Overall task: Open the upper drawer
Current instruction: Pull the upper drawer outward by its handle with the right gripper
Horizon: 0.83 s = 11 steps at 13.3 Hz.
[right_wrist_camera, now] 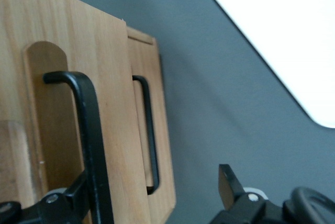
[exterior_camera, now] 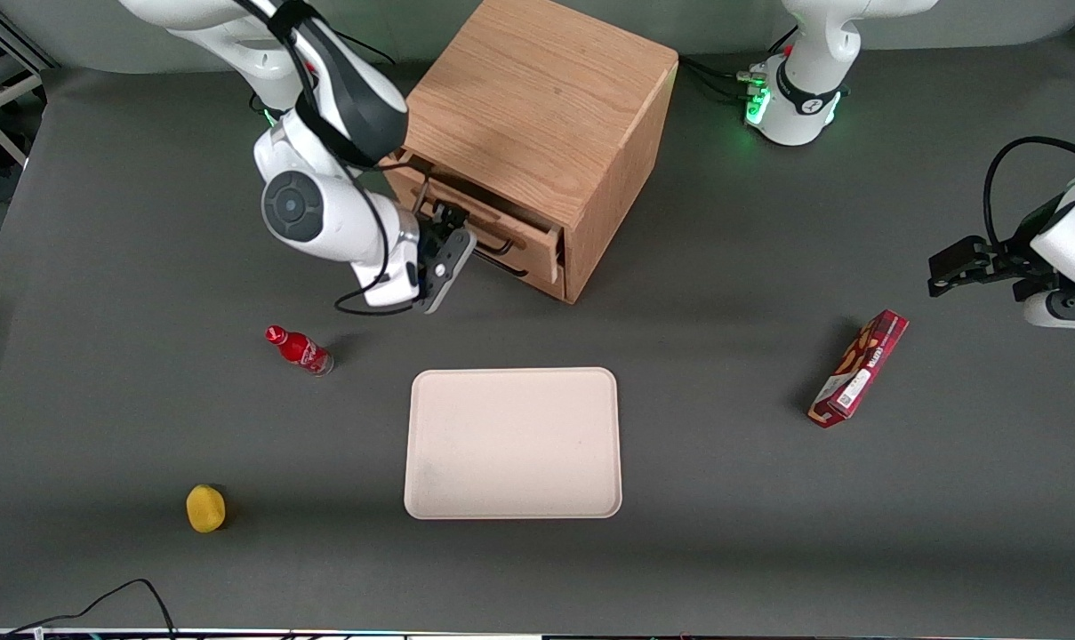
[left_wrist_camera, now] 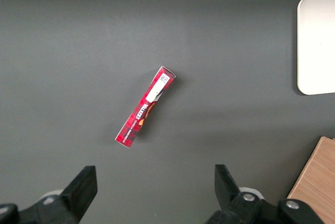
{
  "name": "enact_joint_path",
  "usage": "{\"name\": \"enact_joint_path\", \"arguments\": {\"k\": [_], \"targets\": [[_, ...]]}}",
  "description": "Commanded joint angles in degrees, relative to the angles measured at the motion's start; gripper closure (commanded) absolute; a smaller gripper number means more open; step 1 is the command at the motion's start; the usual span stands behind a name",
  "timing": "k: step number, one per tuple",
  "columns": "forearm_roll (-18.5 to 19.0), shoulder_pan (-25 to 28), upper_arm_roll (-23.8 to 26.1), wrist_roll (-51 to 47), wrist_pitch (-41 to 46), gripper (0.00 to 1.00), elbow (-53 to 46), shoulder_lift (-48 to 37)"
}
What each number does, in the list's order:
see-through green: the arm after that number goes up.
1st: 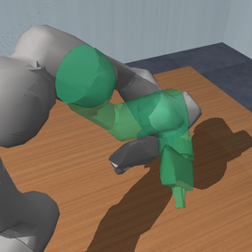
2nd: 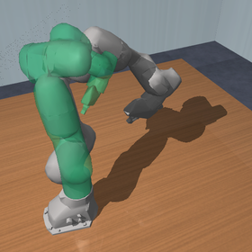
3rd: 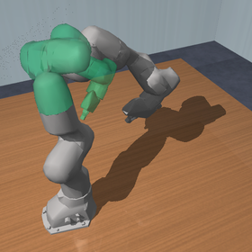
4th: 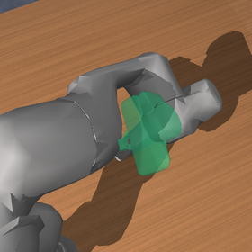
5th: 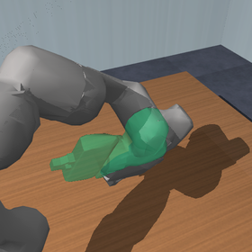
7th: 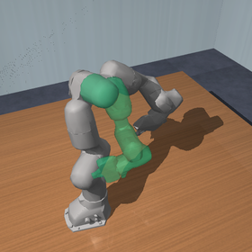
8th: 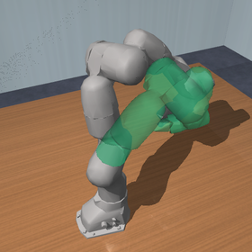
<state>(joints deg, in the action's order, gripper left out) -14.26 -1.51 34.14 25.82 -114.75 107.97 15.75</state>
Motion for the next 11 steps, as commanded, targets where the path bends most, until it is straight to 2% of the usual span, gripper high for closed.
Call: {"name": "enact_joint_path", "arguments": {"k": [1, 8, 11], "targets": [[1.3, 0.0, -2.0, 2.7, 0.1, 0.00, -5.1, 4.1], [8.6, 0.0, -4.6, 3.6, 6.1, 0.00, -20.0, 14.1], [9.1, 0.0, -6.6, 7.5, 6.6, 0.00, -22.7, 15.8]]}}
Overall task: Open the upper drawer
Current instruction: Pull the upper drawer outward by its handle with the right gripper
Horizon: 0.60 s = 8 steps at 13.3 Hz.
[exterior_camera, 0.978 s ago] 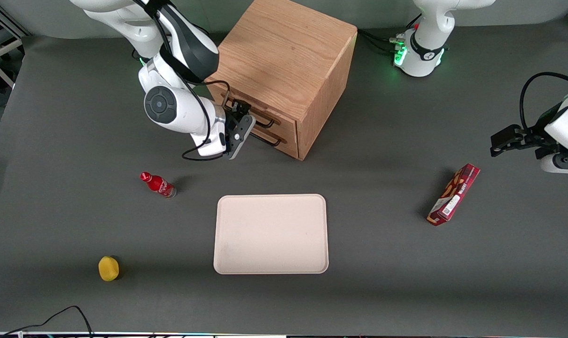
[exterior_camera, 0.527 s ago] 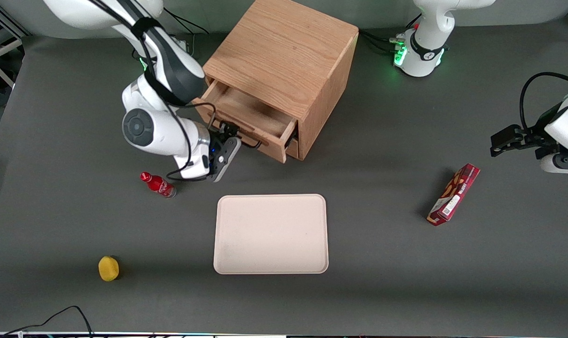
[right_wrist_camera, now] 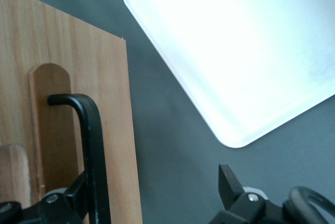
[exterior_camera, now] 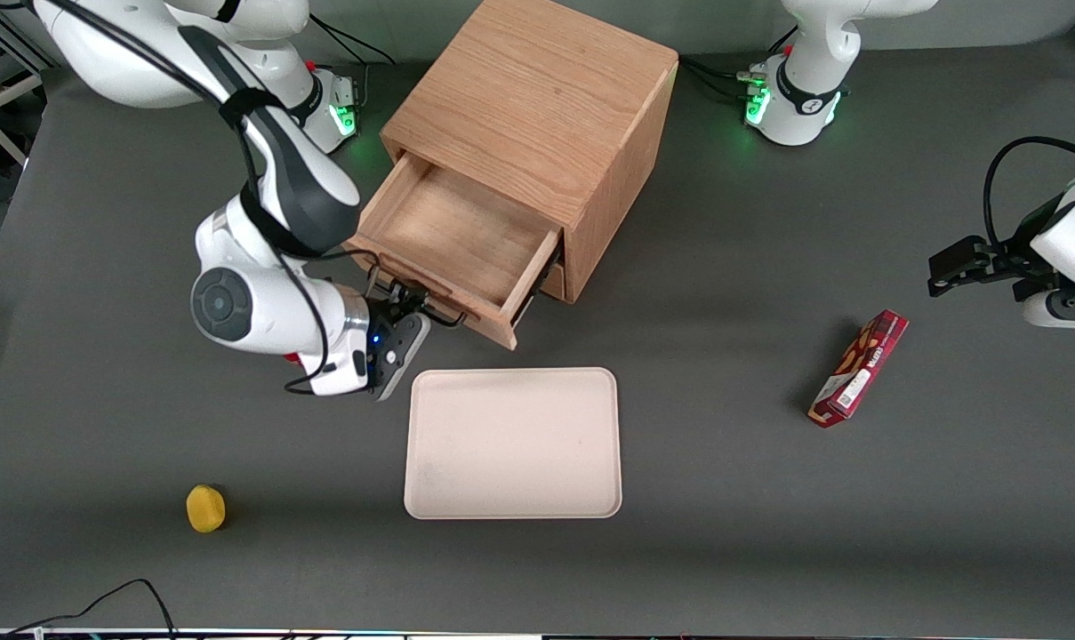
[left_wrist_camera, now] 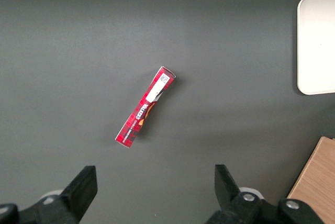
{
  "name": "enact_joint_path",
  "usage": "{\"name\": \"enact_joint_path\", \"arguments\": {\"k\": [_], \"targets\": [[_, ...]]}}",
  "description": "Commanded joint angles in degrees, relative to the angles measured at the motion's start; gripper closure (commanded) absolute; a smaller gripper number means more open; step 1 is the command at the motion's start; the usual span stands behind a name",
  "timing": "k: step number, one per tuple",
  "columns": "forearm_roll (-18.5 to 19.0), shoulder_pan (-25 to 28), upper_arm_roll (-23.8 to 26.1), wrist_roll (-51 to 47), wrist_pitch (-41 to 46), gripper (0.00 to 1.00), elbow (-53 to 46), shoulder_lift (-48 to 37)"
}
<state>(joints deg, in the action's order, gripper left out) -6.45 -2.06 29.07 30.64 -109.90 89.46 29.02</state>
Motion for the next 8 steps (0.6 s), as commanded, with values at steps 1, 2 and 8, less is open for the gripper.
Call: {"name": "enact_joint_path", "arguments": {"k": [1, 2, 8], "targets": [[1.4, 0.7, -2.6, 4.1, 1.8, 0.00, -4.9, 2.8], [1.4, 0.7, -2.8, 5.4, 2.0, 0.00, -5.3, 3.0], [1.4, 0.7, -6.6, 12.5, 5.1, 0.00, -12.0, 6.4]]}}
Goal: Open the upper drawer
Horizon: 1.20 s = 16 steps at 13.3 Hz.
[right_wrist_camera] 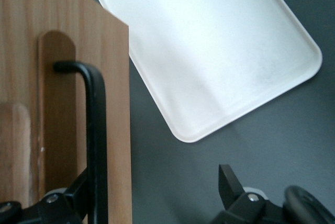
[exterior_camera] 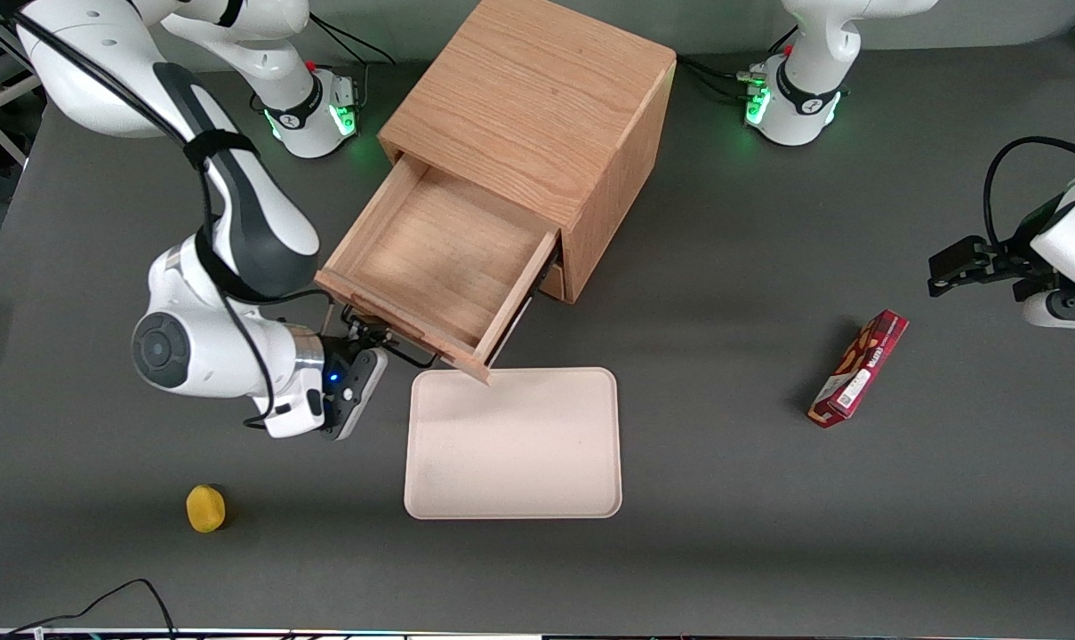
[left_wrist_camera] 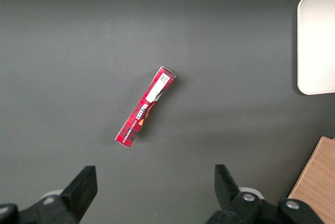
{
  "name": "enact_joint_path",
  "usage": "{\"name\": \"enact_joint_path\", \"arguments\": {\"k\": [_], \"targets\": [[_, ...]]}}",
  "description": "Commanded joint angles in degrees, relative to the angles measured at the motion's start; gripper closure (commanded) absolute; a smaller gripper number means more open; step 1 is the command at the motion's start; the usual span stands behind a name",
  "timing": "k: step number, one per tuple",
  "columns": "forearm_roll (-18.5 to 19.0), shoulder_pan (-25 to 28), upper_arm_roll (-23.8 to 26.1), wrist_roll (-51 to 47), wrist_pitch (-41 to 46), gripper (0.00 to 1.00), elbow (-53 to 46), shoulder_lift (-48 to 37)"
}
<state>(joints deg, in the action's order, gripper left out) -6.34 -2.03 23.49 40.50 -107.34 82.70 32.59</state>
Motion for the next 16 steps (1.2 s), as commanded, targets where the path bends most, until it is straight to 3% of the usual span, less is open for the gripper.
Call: {"name": "enact_joint_path", "arguments": {"k": [1, 9, 11, 16], "targets": [[1.2, 0.8, -1.6, 3.4, 2.7, 0.00, -6.1, 3.1], [1.1, 0.6, -2.0, 0.9, 17.6, 0.00, -18.4, -1.2], [0.9, 0.5, -2.0, -7.6, 20.6, 0.00, -18.4, -6.3], [2.6, 0.5, -2.7, -41.6, 33.4, 0.00, -16.8, -17.7]]}}
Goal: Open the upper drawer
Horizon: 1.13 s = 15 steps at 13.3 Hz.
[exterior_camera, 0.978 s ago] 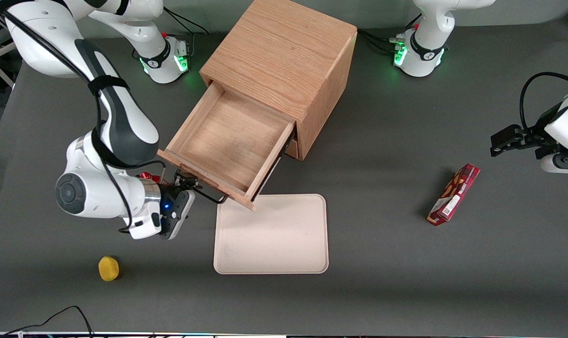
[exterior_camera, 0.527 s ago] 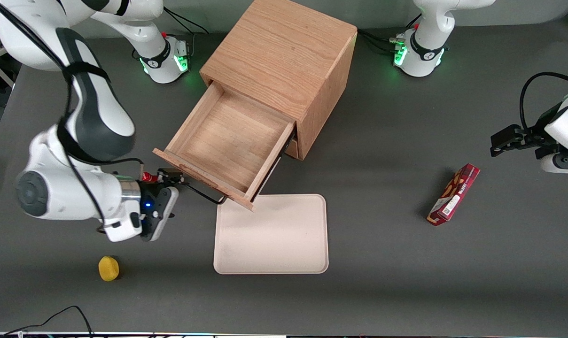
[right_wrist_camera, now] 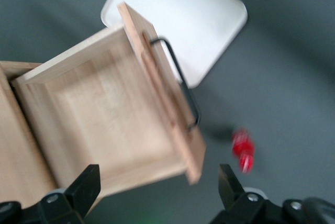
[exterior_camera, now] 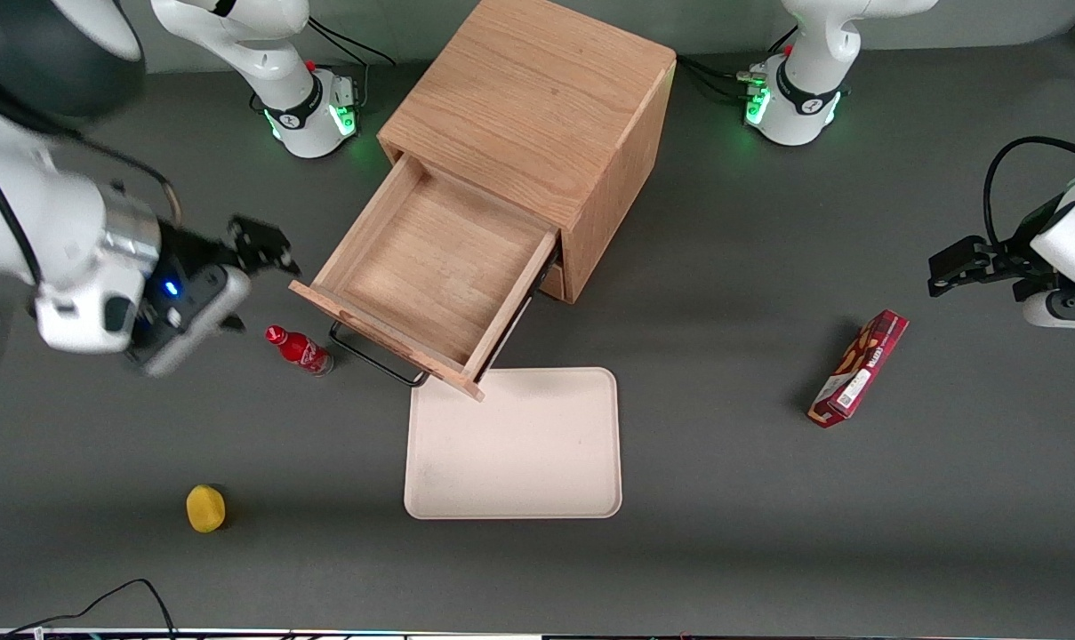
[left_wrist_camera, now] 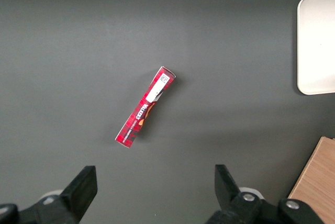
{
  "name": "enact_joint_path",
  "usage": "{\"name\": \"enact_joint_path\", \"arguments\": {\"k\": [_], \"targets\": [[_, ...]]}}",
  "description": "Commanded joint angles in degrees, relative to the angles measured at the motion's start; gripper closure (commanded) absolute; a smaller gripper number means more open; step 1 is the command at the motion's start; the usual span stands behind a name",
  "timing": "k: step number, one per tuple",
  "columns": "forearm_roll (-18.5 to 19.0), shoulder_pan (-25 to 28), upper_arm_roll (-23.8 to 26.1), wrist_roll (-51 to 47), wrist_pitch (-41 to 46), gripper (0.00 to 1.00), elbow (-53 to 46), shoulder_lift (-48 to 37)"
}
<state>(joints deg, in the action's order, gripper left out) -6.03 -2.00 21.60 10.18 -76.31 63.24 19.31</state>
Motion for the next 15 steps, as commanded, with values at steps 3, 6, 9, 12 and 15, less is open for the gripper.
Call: {"name": "enact_joint_path", "arguments": {"k": [3, 6, 9, 12, 15], "targets": [[6.4, 0.2, -1.3, -25.3, 4.1, 0.00, 9.9, -12.5], [5.1, -0.1, -7.9, -24.9, 2.0, 0.00, 23.0, -21.6], [3.2, -0.1, -13.4, -22.7, -6.1, 0.00, 36.6, -30.4], [3.5, 0.0, -14.5, -21.3, -11.0, 0.00, 43.2, -34.7], [3.5, -0.1, -14.6, -21.8, -10.9, 0.00, 38.6, -31.5]]}}
